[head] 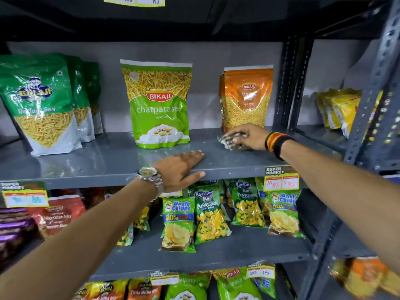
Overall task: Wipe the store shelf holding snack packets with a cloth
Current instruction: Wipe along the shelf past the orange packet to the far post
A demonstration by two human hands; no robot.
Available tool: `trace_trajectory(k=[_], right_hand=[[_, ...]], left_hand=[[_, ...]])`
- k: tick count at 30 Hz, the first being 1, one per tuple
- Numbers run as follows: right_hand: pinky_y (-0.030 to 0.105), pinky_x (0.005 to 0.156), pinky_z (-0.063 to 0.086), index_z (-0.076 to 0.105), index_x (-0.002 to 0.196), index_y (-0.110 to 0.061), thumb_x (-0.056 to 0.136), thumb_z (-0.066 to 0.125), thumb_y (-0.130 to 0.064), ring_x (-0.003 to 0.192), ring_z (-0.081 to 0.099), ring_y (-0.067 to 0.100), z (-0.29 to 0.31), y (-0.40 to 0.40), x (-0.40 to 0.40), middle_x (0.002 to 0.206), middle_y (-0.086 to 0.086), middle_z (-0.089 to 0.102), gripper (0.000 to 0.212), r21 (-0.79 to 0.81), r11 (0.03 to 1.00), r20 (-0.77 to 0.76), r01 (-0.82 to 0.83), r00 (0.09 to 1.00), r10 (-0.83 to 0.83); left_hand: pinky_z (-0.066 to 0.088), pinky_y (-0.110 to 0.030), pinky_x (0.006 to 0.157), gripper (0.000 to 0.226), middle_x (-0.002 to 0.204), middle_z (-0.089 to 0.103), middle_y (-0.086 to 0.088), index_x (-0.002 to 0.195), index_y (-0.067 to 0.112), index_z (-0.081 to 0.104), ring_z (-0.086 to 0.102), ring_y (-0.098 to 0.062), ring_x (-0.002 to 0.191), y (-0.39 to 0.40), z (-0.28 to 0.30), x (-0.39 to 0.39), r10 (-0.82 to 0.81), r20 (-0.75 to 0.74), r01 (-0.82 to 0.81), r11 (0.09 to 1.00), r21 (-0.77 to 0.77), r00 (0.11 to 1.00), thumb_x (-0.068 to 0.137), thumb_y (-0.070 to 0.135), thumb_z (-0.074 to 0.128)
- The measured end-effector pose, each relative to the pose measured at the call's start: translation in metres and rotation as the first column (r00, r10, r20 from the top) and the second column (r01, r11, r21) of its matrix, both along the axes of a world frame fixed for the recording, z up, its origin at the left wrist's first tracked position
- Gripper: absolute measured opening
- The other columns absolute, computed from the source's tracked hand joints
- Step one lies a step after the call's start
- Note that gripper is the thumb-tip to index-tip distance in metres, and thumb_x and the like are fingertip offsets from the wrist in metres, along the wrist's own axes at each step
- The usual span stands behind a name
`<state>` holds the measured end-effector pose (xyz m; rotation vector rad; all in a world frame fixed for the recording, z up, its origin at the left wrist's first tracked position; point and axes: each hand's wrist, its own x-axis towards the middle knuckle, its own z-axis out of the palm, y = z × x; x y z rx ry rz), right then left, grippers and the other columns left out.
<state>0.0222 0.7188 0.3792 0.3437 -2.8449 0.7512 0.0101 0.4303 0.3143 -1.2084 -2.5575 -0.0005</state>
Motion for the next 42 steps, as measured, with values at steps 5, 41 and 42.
trace_trajectory(k=[5, 41, 42], right_hand=[[0.027, 0.101, 0.036, 0.061, 0.127, -0.022, 0.096, 0.054, -0.018, 0.118, 0.052, 0.015, -0.02, 0.003, -0.007, 0.131, 0.003, 0.059, 0.032, 0.042, 0.999, 0.018, 0.011, 1.0, -0.012], [0.032, 0.099, 0.043, 0.063, 0.124, -0.025, 0.094, 0.057, -0.019, 0.118, 0.055, 0.024, 0.005, 0.097, -0.011, 0.13, 0.003, 0.06, 0.031, 0.081, 0.984, 0.04, 0.158, 0.986, -0.162], [0.035, 0.103, 0.042, 0.062, 0.125, -0.025, 0.094, 0.057, -0.019, 0.12, 0.053, 0.025, 0.003, 0.096, -0.017, 0.133, 0.003, 0.058, 0.032, 0.108, 0.983, 0.053, 0.147, 0.987, -0.153]], left_hand=[[0.028, -0.036, 0.123, 0.074, 0.164, 0.032, -0.004, 0.16, 0.018, 0.022, 0.033, -0.019, 0.15, 0.018, -0.006, -0.007, -0.043, 0.021, 0.043, 0.999, 0.027, 0.999, 0.102, 0.063, 0.026], [0.034, -0.044, 0.12, 0.083, 0.165, 0.03, -0.004, 0.16, 0.018, 0.021, 0.031, -0.019, 0.151, 0.119, 0.0, 0.009, -0.048, 0.052, 0.048, 0.999, 0.0, 0.998, 0.096, 0.071, 0.014], [0.033, -0.044, 0.121, 0.083, 0.166, 0.029, -0.004, 0.16, 0.018, 0.021, 0.03, -0.019, 0.151, 0.118, -0.002, 0.007, -0.054, 0.049, 0.054, 0.999, 0.007, 0.997, 0.096, 0.071, 0.013]])
